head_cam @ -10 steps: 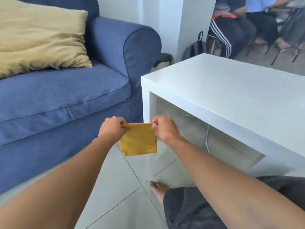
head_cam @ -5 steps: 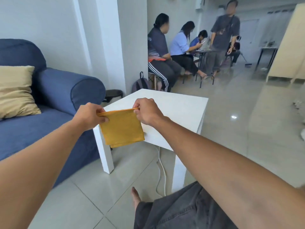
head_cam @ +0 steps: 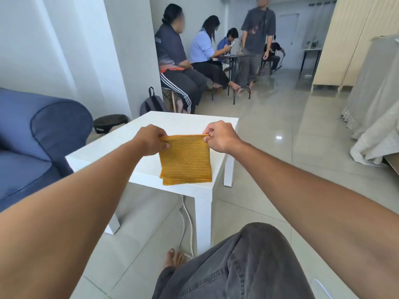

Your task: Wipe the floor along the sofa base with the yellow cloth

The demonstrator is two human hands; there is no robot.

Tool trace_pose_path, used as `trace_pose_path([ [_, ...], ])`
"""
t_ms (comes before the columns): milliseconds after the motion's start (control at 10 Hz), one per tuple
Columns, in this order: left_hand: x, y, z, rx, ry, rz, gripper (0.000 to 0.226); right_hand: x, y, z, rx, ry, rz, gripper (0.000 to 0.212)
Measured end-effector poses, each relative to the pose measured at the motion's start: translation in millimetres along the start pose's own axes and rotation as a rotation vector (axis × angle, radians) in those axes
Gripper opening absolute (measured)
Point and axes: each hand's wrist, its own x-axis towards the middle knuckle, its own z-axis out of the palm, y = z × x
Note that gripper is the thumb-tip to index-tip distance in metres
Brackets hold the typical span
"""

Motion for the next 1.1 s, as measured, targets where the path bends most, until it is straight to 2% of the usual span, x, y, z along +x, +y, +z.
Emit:
trace_pose_path([
  [300, 53.1, -24.8, 56.3, -0.034, 0.005, -0.138, 0.031, 46.8, 38.0, 57.9, 0.023, 0.012, 0.076, 0.015],
  [500, 67.9, -35.2, 85.8, -0.084, 0.016, -0.221, 0.044, 57.7, 49.6, 79.2, 0.024, 0.064, 0.100, 0.015],
  [600, 62.1, -35.0, 94.5, -0.033, 0.092, -0.202, 0.054, 52.0, 53.5, 83.6, -0.052, 0.103, 0.025, 0.019],
  [700, 52.5, -30.5, 95.1, -0.014, 0.179, -0.151, 0.055, 45.0, 54.0, 82.6, -0.094, 0.120, -0.063, 0.023],
  [800, 35.1, -23.3, 100.7, 0.054, 0.110, -0.050, 0.061, 33.6, 52.6, 80.3, -0.170, 0.025, -0.163, 0.033],
  [900, 25.6, -23.0, 108.6, 0.084, -0.038, -0.053, 0.072, 30.1, 56.2, 86.4, -0.221, -0.097, -0.117, 0.038],
  [1000, 20.8, -26.8, 117.1, 0.119, -0.088, -0.041, 0.080, 24.8, 43.9, 76.2, -0.129, -0.108, -0.077, 0.039],
  [1100, 20.3, -26.6, 118.6, 0.120, -0.094, -0.037, 0.080, 14.8, 23.4, 51.5, 0.125, 0.118, -0.142, 0.029],
])
